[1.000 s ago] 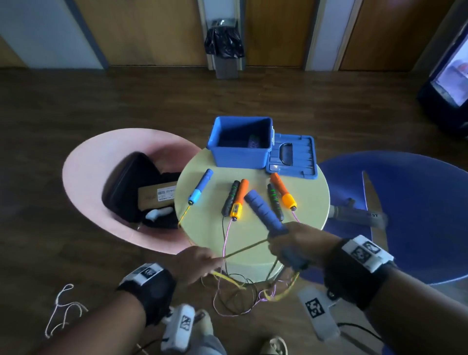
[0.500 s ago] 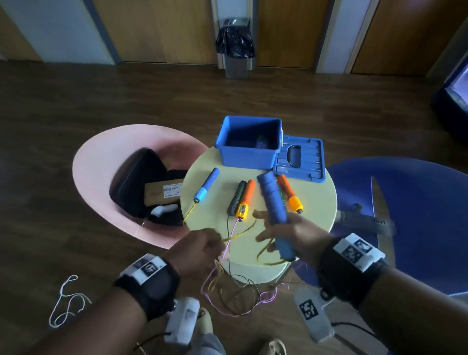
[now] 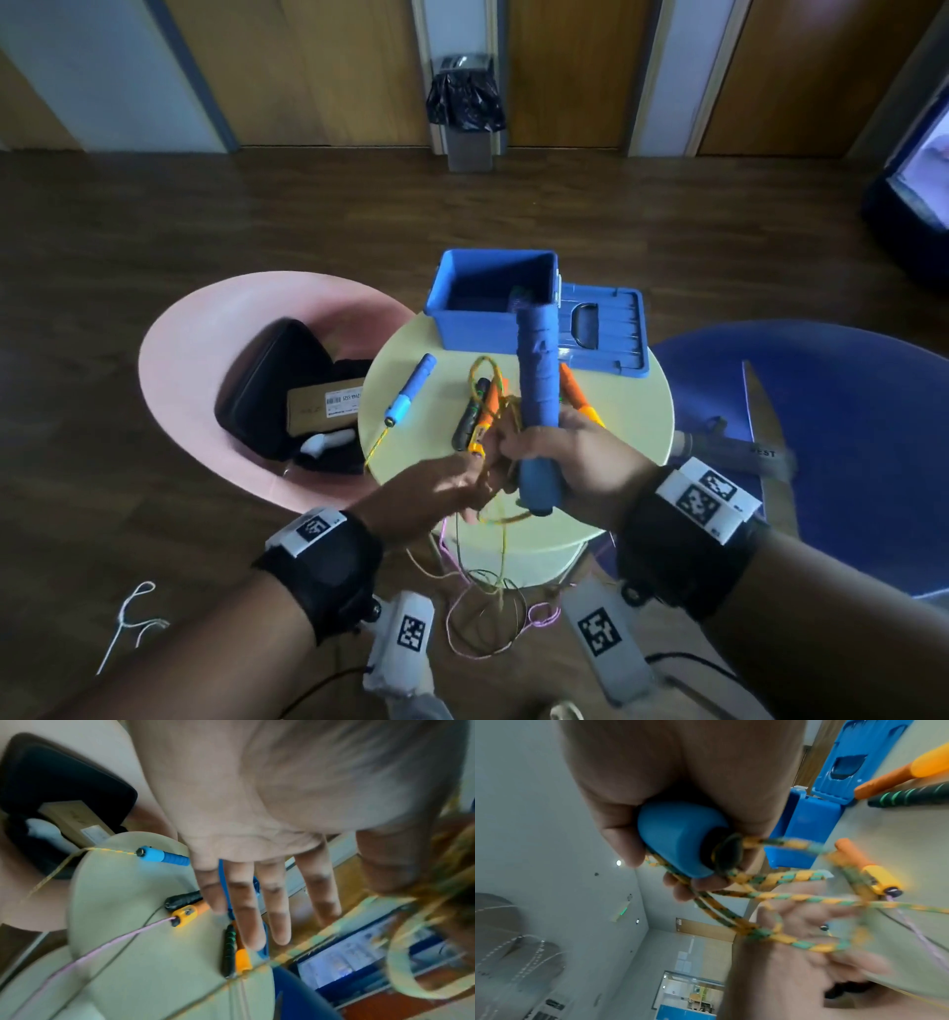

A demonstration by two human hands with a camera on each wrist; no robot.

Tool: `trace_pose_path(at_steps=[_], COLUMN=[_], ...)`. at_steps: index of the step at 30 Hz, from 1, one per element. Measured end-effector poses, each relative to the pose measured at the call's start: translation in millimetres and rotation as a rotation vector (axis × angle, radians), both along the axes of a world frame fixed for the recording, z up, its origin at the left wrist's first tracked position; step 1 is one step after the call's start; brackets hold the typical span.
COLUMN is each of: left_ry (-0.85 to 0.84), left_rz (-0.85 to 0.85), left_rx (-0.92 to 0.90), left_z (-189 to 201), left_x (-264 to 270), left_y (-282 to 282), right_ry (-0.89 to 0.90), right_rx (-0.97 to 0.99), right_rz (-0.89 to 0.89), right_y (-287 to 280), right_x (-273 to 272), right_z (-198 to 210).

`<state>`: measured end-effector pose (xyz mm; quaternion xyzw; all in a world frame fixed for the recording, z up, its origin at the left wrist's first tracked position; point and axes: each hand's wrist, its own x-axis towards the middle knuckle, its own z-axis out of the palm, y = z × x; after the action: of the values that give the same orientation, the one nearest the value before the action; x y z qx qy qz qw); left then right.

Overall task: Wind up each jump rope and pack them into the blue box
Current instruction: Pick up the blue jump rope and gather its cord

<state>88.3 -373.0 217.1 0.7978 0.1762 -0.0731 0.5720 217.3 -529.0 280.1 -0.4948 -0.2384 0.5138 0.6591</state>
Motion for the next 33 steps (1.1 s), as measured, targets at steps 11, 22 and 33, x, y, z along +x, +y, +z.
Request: trace_pose_path(at_steps=[11,22,33], left_ry=[0.164,0.324,0.073], left_rz=[-0.023,-0.183,0.152], left_rx=[0.103,0.052,0.239], left_z=[-66.2,-70.5,-28.6], left_x=[-16.9,-2.8,-26.5], left_y=[14.9,-18.3,27.8], right_ry=[-0.007,0.023,-0.276], right_rx=[0.116,0.188,-0.354], right_rz=[-0.057,-0.166,-0.048], right_y=[-4.2,-2.2,-19.5], right_x=[9.4,20.8,17.6], right_z=[17.8,18.5,-23.0])
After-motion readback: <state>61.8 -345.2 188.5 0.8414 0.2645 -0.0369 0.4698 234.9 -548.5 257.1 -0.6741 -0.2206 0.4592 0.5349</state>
